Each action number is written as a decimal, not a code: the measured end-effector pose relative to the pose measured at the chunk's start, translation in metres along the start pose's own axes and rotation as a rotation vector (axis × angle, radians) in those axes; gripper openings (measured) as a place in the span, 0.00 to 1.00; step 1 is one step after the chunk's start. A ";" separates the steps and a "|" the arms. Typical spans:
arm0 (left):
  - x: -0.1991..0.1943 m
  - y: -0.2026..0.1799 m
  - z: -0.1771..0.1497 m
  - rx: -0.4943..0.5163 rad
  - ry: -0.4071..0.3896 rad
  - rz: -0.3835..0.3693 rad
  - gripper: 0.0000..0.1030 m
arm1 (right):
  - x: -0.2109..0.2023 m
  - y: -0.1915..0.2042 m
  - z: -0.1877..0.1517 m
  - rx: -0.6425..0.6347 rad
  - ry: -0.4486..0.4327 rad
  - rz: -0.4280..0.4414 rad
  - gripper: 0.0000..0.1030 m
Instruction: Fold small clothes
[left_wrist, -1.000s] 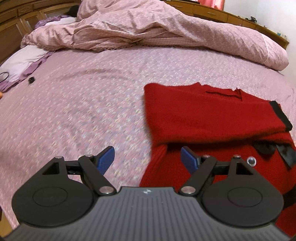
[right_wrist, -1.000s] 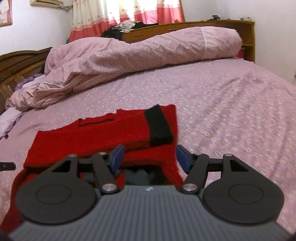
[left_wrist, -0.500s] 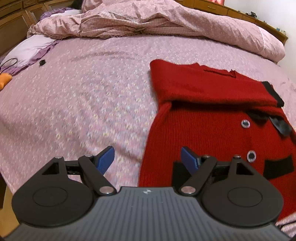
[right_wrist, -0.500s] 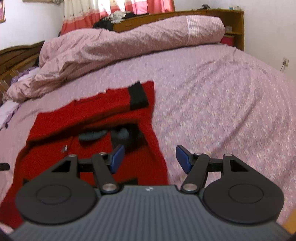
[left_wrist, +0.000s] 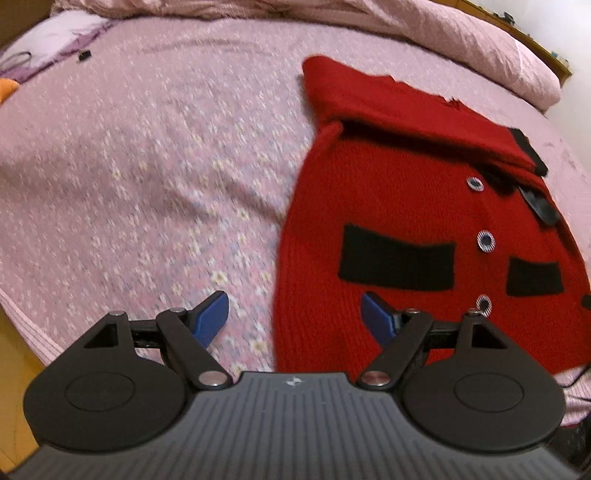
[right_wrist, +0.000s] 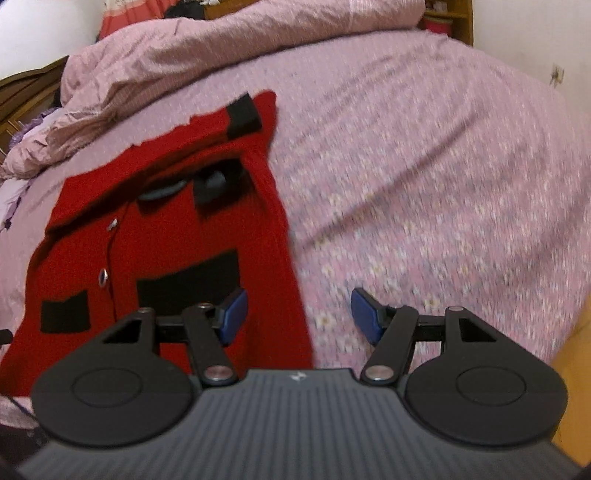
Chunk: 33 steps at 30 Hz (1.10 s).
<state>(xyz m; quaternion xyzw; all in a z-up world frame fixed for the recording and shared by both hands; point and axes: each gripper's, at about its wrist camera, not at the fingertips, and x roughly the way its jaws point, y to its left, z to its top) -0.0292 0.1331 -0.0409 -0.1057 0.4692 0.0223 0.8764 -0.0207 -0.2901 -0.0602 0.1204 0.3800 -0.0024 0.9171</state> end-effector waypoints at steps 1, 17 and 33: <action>0.001 0.000 -0.002 0.000 0.006 -0.012 0.80 | -0.001 -0.001 -0.002 -0.003 -0.003 0.001 0.62; -0.002 -0.007 -0.012 0.022 0.062 -0.157 0.80 | -0.014 0.005 -0.011 -0.013 0.033 0.109 0.64; 0.031 -0.006 -0.010 -0.015 0.088 -0.307 0.80 | 0.006 0.006 -0.006 0.030 0.076 0.288 0.64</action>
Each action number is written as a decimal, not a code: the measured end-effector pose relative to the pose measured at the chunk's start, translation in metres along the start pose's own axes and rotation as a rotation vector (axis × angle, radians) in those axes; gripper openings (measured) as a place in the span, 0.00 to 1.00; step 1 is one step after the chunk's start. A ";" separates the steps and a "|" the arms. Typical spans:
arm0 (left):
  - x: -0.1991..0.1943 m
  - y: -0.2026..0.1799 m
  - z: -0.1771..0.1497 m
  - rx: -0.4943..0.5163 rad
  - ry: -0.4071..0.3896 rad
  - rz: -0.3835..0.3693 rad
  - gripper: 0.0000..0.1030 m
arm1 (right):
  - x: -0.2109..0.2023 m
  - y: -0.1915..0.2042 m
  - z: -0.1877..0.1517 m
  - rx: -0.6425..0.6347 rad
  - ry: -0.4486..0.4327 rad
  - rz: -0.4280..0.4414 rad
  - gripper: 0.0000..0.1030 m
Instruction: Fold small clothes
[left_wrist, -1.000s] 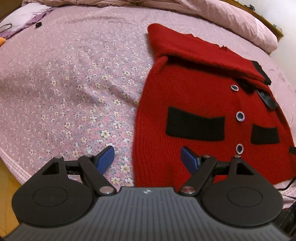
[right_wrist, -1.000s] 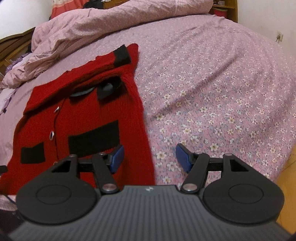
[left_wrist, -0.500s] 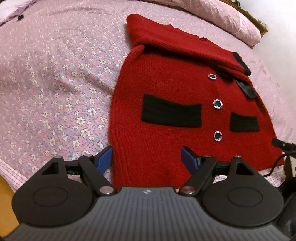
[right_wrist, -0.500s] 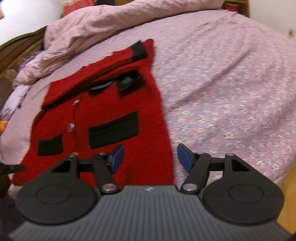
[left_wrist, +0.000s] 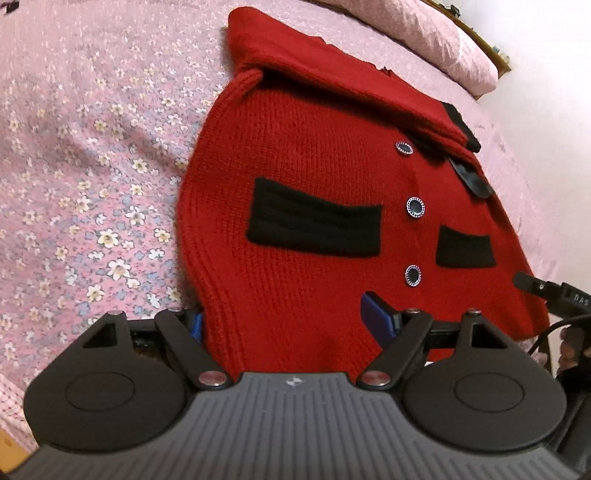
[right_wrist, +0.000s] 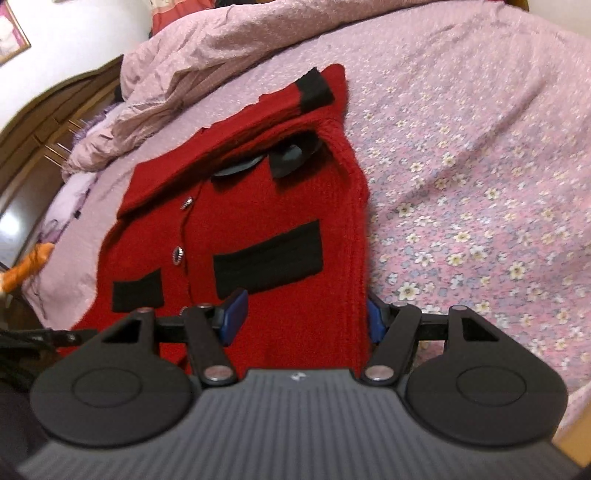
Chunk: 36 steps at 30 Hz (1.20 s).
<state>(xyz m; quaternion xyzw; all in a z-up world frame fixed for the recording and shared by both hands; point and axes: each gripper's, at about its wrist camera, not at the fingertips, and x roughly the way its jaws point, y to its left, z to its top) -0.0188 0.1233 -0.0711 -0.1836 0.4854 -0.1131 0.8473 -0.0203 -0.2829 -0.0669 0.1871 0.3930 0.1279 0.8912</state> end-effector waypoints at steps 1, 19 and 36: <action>0.001 0.001 0.000 -0.002 0.002 -0.005 0.80 | 0.001 -0.001 0.000 0.012 0.003 0.012 0.64; 0.026 -0.024 0.001 0.130 0.021 0.066 0.80 | 0.010 -0.005 -0.009 -0.032 0.034 0.102 0.61; 0.008 -0.006 0.001 0.063 -0.028 0.017 0.12 | 0.013 -0.010 -0.004 -0.047 0.050 0.157 0.11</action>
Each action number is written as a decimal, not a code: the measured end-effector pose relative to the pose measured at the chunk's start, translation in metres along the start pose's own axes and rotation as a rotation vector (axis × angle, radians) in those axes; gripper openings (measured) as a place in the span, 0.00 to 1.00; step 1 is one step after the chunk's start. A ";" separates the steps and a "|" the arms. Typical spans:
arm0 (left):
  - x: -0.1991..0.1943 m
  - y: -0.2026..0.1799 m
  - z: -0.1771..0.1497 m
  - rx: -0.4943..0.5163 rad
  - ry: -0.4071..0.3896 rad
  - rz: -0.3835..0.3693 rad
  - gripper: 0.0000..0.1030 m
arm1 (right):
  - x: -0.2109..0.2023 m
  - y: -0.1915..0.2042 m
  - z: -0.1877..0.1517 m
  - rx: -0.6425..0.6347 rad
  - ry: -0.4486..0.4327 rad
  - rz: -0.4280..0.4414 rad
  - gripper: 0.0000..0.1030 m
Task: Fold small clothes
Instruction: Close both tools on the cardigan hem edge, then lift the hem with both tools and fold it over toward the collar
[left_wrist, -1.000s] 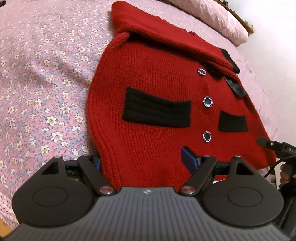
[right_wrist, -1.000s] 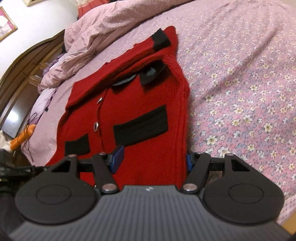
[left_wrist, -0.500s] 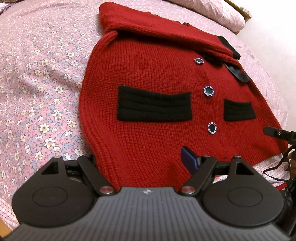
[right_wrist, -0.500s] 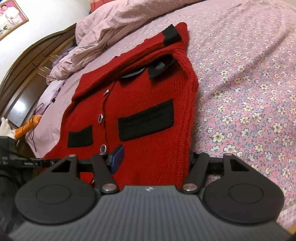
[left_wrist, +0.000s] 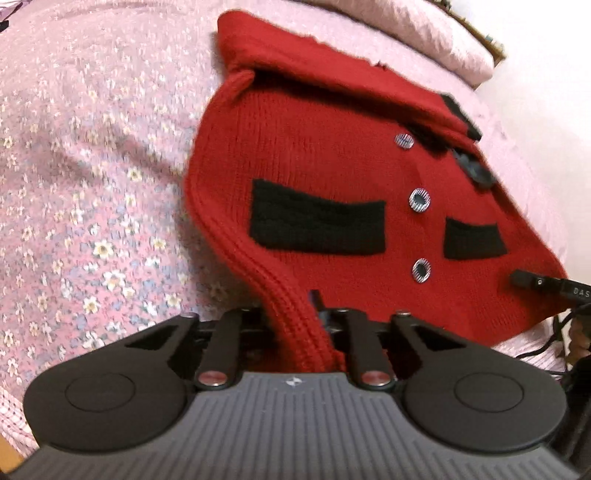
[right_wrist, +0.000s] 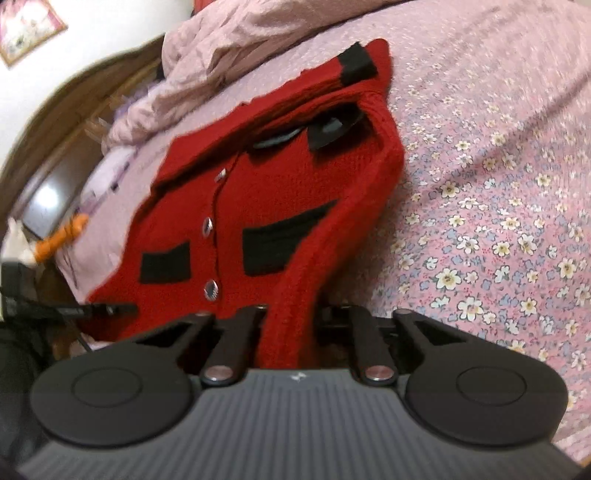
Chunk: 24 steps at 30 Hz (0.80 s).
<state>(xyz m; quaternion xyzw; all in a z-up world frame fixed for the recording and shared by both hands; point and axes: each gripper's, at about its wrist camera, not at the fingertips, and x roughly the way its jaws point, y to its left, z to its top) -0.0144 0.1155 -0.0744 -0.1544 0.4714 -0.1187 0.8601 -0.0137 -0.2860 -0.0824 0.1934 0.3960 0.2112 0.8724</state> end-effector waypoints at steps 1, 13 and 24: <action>-0.004 0.000 0.002 -0.001 -0.017 -0.013 0.12 | -0.002 -0.001 0.002 0.015 -0.018 0.022 0.11; -0.053 -0.014 0.064 -0.064 -0.266 -0.176 0.09 | -0.027 0.007 0.051 0.087 -0.236 0.226 0.10; -0.060 -0.034 0.143 -0.101 -0.439 -0.103 0.09 | -0.018 -0.005 0.113 0.184 -0.370 0.262 0.10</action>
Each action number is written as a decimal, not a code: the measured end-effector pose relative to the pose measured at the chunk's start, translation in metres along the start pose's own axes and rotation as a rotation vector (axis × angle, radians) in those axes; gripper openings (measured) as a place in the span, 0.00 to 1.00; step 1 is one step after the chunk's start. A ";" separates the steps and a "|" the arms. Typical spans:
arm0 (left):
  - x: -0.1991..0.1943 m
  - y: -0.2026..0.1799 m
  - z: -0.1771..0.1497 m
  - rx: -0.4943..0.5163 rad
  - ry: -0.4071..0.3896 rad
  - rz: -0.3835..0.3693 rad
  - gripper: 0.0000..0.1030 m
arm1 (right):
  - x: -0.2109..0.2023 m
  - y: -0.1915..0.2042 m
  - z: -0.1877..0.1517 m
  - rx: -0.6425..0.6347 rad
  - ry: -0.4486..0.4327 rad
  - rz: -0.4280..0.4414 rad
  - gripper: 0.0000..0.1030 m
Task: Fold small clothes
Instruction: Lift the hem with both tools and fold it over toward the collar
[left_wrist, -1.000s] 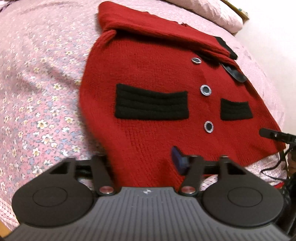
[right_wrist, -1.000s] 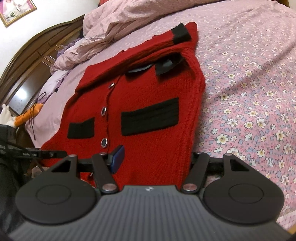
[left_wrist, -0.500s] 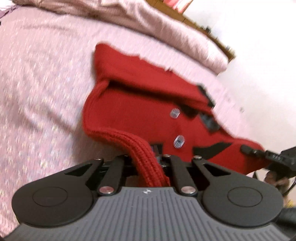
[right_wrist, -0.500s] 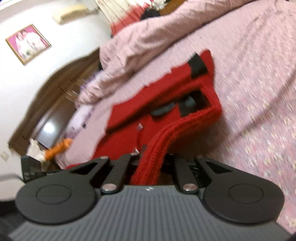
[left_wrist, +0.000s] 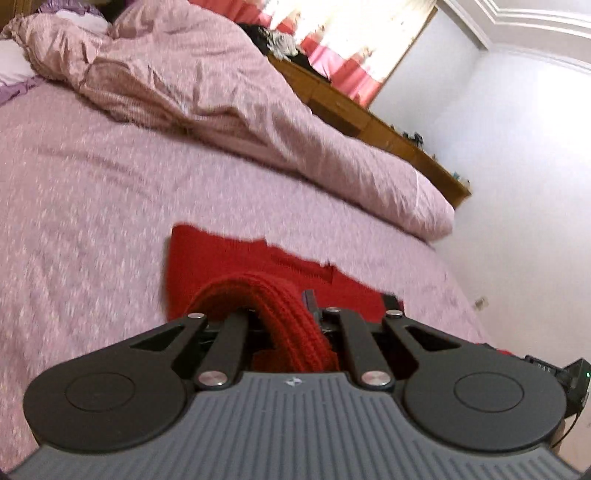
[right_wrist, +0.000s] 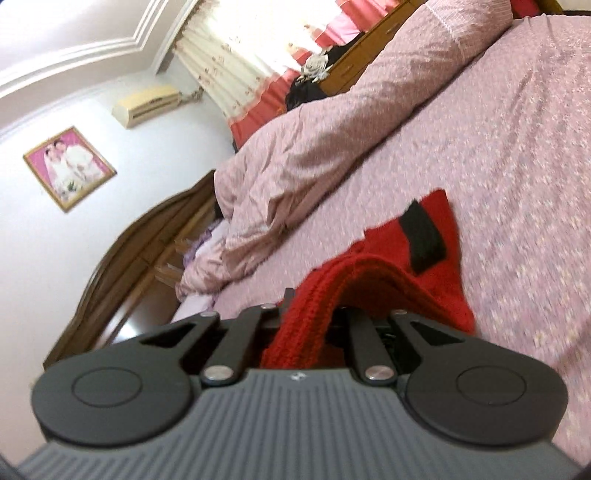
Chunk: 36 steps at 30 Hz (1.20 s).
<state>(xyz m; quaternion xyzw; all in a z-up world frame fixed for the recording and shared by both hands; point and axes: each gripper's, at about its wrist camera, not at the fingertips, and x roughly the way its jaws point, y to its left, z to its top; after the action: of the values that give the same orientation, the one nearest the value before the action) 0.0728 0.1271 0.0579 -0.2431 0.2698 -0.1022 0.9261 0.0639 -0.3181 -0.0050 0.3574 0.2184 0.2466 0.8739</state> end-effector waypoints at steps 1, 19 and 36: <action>0.006 -0.001 0.006 0.000 -0.010 0.009 0.09 | 0.005 -0.002 0.006 0.007 -0.006 -0.001 0.10; 0.142 0.037 0.066 -0.011 0.039 0.167 0.09 | 0.115 -0.027 0.069 -0.045 0.000 -0.126 0.10; 0.180 0.061 0.053 -0.014 0.132 0.278 0.14 | 0.165 -0.061 0.047 -0.044 0.092 -0.342 0.13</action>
<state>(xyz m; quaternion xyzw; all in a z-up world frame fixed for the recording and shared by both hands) 0.2552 0.1429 -0.0152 -0.2028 0.3618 0.0132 0.9098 0.2361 -0.2837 -0.0534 0.2839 0.3104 0.1151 0.8999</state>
